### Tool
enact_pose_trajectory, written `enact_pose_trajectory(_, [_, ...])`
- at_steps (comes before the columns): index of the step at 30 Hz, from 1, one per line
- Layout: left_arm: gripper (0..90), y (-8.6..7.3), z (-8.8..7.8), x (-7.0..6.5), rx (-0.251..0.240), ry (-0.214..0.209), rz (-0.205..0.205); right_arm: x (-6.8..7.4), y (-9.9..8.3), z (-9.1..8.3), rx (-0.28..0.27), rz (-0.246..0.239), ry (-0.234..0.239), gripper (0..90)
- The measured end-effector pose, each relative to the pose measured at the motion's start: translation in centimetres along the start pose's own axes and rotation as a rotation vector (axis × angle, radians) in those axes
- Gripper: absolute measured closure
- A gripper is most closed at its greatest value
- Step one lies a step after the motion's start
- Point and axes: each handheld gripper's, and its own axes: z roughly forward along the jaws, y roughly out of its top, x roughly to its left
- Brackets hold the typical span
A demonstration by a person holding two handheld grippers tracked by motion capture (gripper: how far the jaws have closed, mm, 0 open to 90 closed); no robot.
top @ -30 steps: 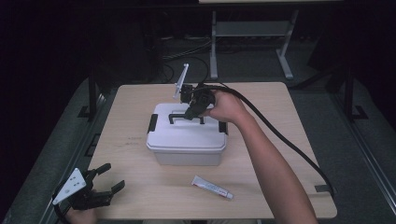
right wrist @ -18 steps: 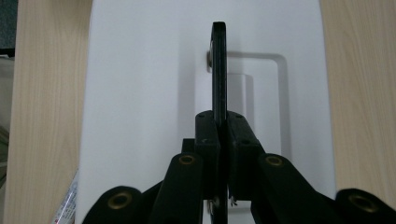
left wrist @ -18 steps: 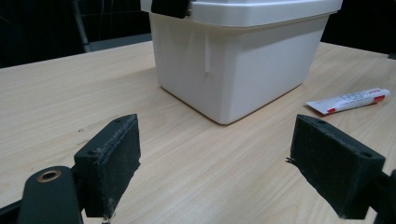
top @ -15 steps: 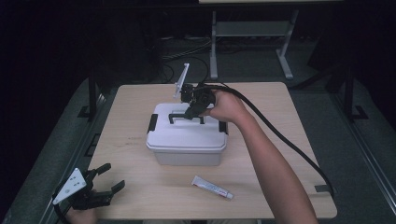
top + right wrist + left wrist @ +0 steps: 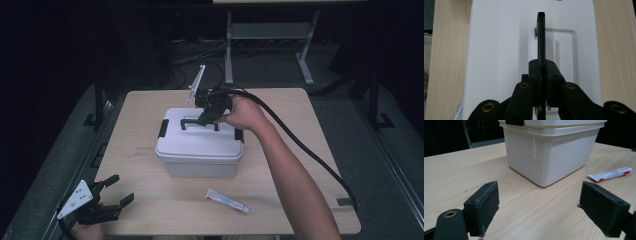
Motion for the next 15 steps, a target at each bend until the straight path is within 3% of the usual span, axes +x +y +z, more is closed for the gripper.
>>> enact_pose_trajectory(15, [15.7,0.0,-0.2,0.2,-0.007,0.006,-0.004,0.0,-0.3,-1.2,-0.028,0.002,-0.009,84.7])
